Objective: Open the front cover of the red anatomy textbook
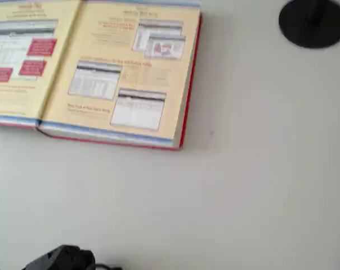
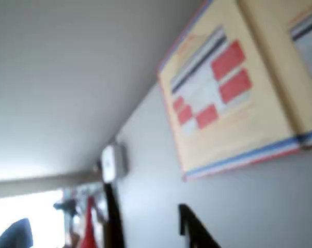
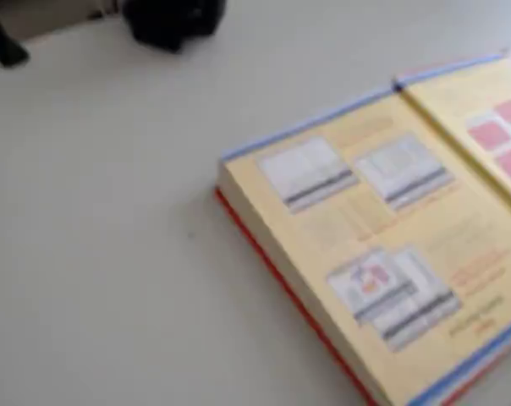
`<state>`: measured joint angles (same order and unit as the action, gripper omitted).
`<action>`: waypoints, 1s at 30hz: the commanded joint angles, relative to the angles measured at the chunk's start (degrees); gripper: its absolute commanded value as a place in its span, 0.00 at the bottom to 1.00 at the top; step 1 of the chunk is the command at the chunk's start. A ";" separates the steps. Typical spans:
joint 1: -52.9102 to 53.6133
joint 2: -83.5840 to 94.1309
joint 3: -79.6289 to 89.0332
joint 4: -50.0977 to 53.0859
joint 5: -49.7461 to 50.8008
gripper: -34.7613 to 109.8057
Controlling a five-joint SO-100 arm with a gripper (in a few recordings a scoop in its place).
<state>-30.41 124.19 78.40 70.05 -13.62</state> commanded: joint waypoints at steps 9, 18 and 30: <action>22.50 22.24 25.31 -4.39 5.10 0.47; 30.50 36.83 46.14 -3.69 5.80 0.39; 32.52 64.07 76.38 -0.53 6.15 0.24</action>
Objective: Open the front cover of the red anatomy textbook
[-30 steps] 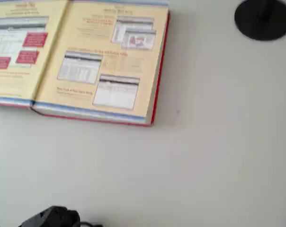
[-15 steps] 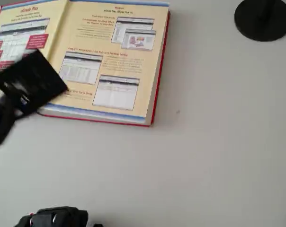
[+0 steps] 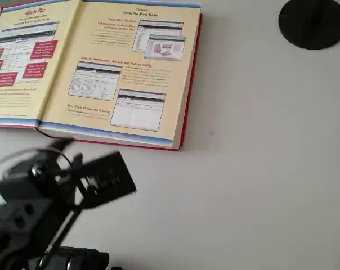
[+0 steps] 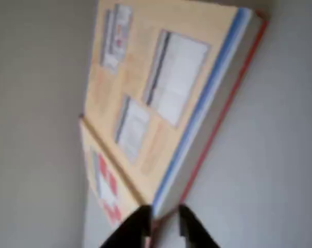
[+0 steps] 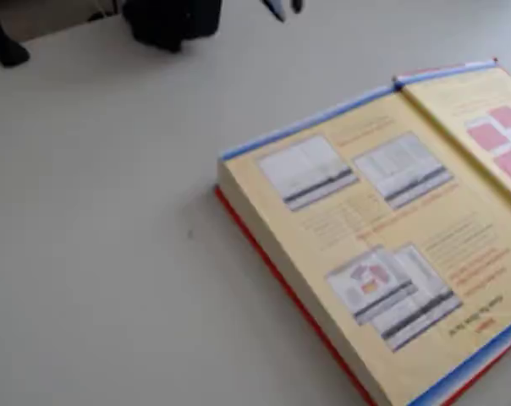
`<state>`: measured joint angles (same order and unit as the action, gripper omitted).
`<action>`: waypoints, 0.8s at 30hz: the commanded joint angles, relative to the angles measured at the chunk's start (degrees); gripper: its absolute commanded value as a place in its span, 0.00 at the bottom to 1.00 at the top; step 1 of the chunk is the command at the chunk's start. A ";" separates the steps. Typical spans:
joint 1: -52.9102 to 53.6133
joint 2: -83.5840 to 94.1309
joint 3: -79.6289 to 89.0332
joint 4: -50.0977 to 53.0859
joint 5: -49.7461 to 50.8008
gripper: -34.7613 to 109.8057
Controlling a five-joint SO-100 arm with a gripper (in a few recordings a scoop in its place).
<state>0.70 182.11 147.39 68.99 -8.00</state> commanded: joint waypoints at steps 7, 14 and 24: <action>4.13 6.33 15.38 1.41 0.79 0.24; 4.48 6.33 23.29 0.97 1.49 0.24; 5.10 6.24 23.47 2.02 2.90 0.24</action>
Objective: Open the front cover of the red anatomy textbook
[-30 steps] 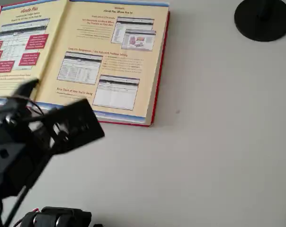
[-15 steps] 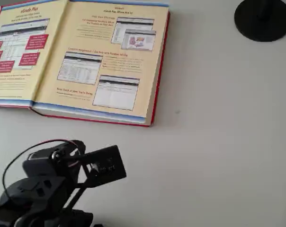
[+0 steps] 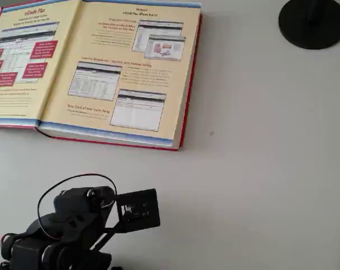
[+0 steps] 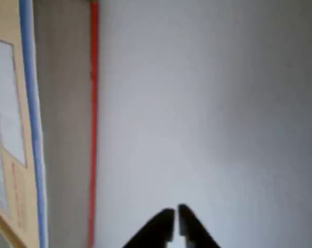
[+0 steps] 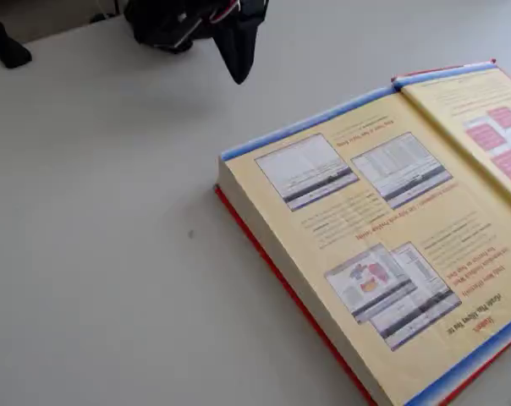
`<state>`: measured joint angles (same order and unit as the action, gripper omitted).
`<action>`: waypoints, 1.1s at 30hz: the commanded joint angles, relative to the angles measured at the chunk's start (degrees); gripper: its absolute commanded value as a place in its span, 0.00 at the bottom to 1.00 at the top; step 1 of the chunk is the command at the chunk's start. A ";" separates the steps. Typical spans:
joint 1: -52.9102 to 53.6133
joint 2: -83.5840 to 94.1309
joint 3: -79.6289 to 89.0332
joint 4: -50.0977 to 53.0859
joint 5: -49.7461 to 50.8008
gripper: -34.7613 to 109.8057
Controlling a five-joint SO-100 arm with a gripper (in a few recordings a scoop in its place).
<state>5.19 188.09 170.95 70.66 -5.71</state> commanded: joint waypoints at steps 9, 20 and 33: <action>2.64 0.26 -0.09 0.44 1.58 0.24; 2.90 0.26 -0.09 0.44 1.58 0.24; 0.26 0.26 -0.26 1.05 1.32 0.24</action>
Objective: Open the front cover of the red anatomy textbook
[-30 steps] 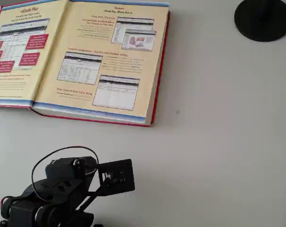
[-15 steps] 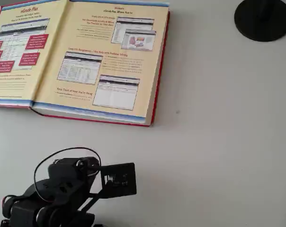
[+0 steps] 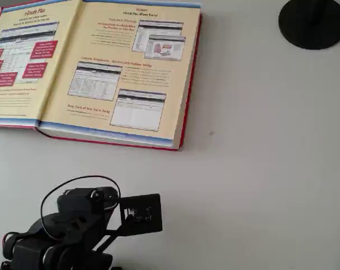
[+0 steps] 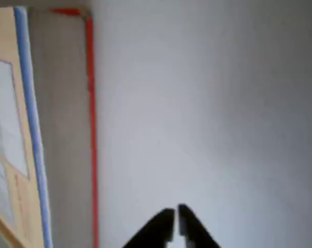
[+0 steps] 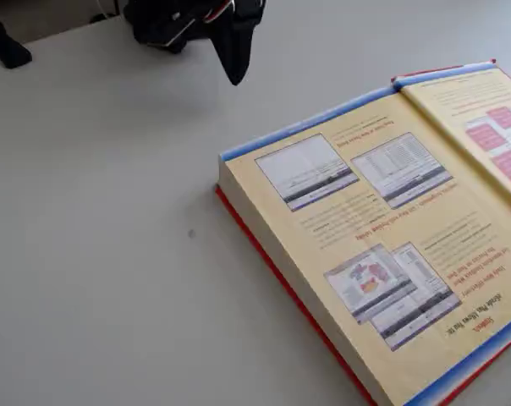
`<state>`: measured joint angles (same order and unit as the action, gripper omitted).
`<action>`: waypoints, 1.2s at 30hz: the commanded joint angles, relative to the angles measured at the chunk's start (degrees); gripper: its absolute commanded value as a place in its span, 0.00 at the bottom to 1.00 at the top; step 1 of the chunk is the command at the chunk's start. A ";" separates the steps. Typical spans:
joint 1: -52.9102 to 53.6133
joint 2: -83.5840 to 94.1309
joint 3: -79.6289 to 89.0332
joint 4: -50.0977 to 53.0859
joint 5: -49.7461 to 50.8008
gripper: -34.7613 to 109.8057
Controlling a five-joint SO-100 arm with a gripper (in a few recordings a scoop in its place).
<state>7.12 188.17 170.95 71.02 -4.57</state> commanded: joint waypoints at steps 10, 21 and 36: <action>-2.11 0.18 -0.44 1.67 0.79 0.24; -1.32 0.18 -0.53 1.85 1.67 0.24; -0.88 0.18 -0.53 1.85 4.04 0.24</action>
<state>5.98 188.61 170.95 71.72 -1.49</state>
